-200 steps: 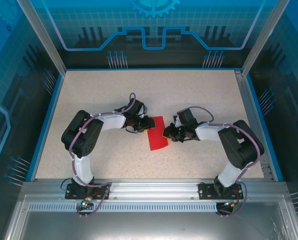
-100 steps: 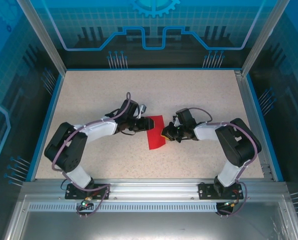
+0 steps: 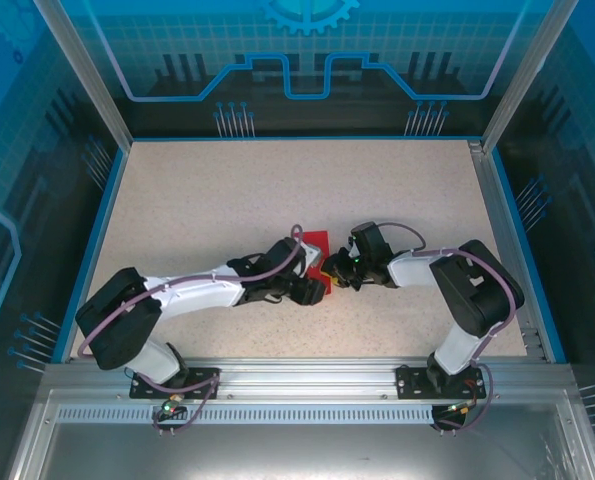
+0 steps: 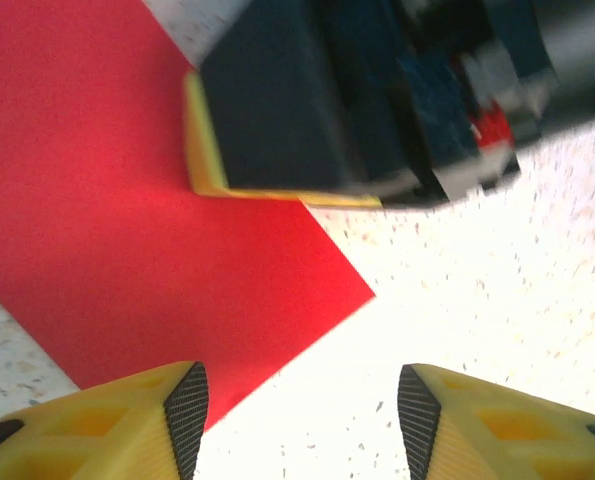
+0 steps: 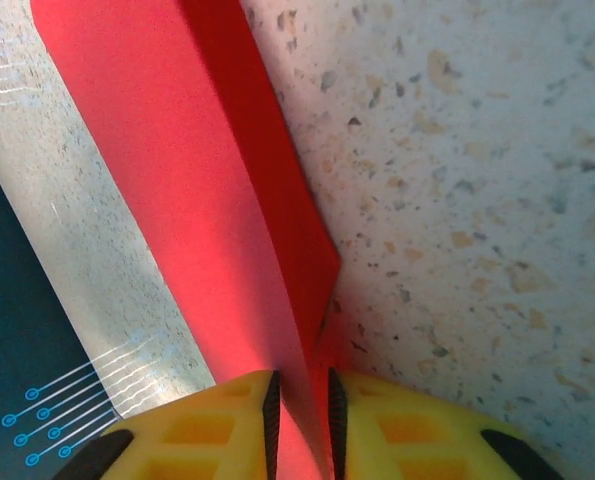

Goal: Fold a paper plane with a square sheet of paper (pick it up from the middle)
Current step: Third fold the triangle at the center of the table.

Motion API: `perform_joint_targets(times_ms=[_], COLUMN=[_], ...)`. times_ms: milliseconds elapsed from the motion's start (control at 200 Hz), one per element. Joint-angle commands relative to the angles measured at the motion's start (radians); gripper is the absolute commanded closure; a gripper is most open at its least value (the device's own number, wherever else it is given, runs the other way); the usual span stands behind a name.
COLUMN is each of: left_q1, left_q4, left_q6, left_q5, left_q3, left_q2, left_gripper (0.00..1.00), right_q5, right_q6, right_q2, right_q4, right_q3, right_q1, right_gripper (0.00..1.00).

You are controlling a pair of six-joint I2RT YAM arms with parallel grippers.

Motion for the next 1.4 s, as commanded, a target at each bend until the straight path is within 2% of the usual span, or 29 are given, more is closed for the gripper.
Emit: perform_joint_targets(times_ms=[0, 345, 525, 925, 1030, 1170, 1240, 1396], left_q1=[-0.051, -0.179, -0.187, -0.187, -0.187, -0.187, -0.187, -0.187], left_q4=[-0.054, -0.079, -0.045, 0.013, 0.024, 0.041, 0.043, 0.045], left_q6=[0.102, 0.193, 0.181, 0.177, 0.177, 0.171, 0.171, 0.170], left_q5=[-0.142, -0.309, -0.363, -0.418, -0.436, -0.457, -0.469, -0.485], left_q3=[0.045, 0.117, 0.093, 0.083, 0.083, 0.079, 0.079, 0.074], left_q2=[0.026, 0.129, 0.136, 0.169, 0.169, 0.165, 0.162, 0.148], left_gripper=[0.42, 0.38, 0.37, 0.40, 0.45, 0.61, 0.63, 0.82], right_q5=[-0.030, -0.080, -0.092, -0.137, -0.141, -0.142, -0.138, -0.130], right_q6=[-0.030, -0.034, -0.031, -0.006, -0.008, -0.012, -0.018, -0.035], right_q2=[-0.023, -0.010, -0.011, 0.003, 0.003, 0.003, 0.001, -0.007], right_q4=[-0.020, 0.011, 0.009, 0.047, 0.046, 0.039, 0.031, -0.001], right_q3=[0.015, 0.022, 0.027, 0.024, 0.026, 0.026, 0.027, 0.028], right_q1=[-0.001, -0.021, -0.031, -0.045, -0.044, -0.045, -0.045, -0.051], right_gripper=[0.76, 0.82, 0.85, 0.85, 0.84, 0.84, 0.84, 0.83])
